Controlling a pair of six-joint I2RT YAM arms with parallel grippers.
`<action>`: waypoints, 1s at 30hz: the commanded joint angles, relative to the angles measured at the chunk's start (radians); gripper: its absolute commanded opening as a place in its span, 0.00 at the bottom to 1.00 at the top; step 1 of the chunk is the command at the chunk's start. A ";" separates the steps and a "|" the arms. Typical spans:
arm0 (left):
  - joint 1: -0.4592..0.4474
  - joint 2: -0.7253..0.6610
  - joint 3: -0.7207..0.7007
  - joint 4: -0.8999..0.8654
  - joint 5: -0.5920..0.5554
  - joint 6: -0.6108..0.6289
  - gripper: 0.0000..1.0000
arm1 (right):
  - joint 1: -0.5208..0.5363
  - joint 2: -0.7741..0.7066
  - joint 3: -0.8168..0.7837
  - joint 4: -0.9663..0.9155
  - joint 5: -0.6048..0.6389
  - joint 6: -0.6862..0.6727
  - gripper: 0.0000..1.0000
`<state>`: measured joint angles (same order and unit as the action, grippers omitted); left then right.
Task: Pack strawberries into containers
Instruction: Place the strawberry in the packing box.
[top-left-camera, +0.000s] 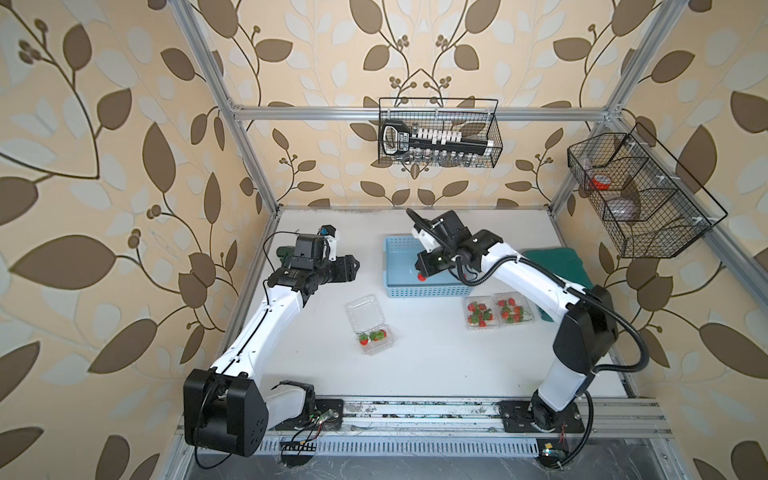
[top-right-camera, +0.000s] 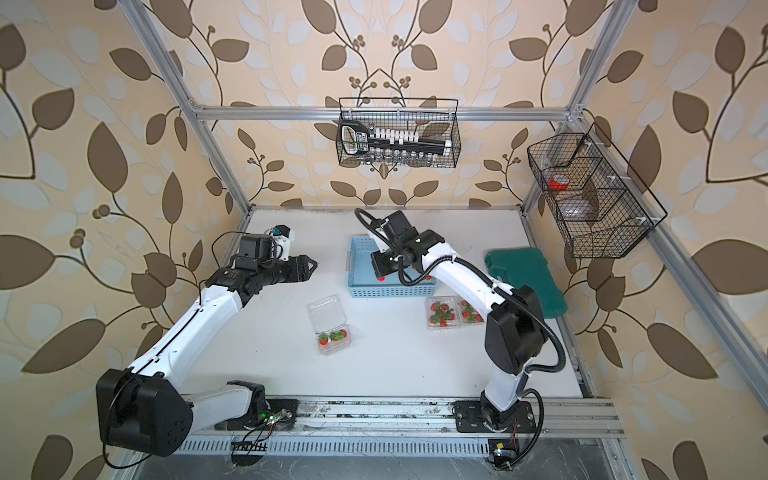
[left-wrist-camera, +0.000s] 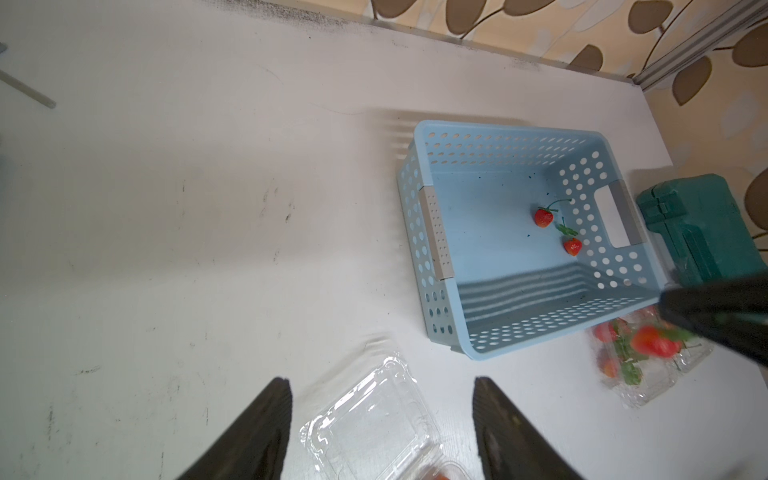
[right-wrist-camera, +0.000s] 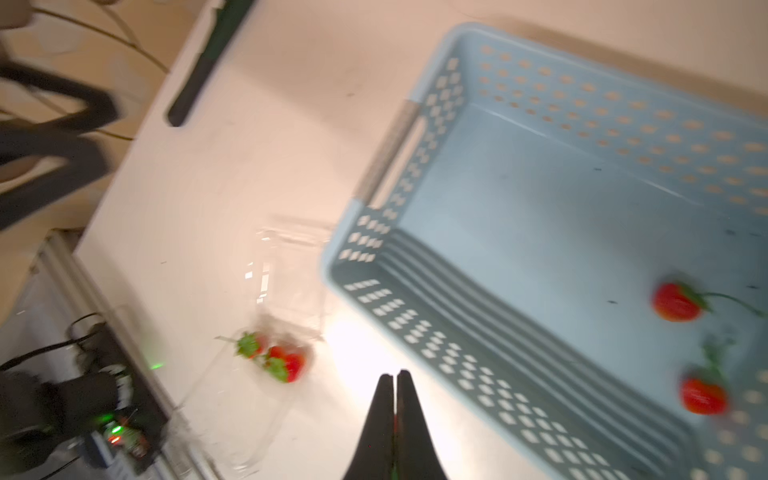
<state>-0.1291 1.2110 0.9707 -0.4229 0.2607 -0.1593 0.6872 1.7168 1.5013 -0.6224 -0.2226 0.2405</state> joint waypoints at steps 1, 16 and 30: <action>0.007 -0.009 0.024 0.006 0.011 0.011 0.71 | 0.108 0.006 -0.102 0.101 -0.051 0.058 0.00; 0.009 -0.026 0.022 0.005 0.007 0.010 0.71 | 0.277 0.166 -0.097 0.188 -0.043 0.119 0.00; 0.009 -0.030 0.022 0.005 0.009 0.010 0.70 | 0.304 0.203 -0.092 0.165 -0.019 0.115 0.17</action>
<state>-0.1291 1.2106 0.9707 -0.4232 0.2604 -0.1593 0.9882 1.9190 1.3869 -0.4450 -0.2619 0.3614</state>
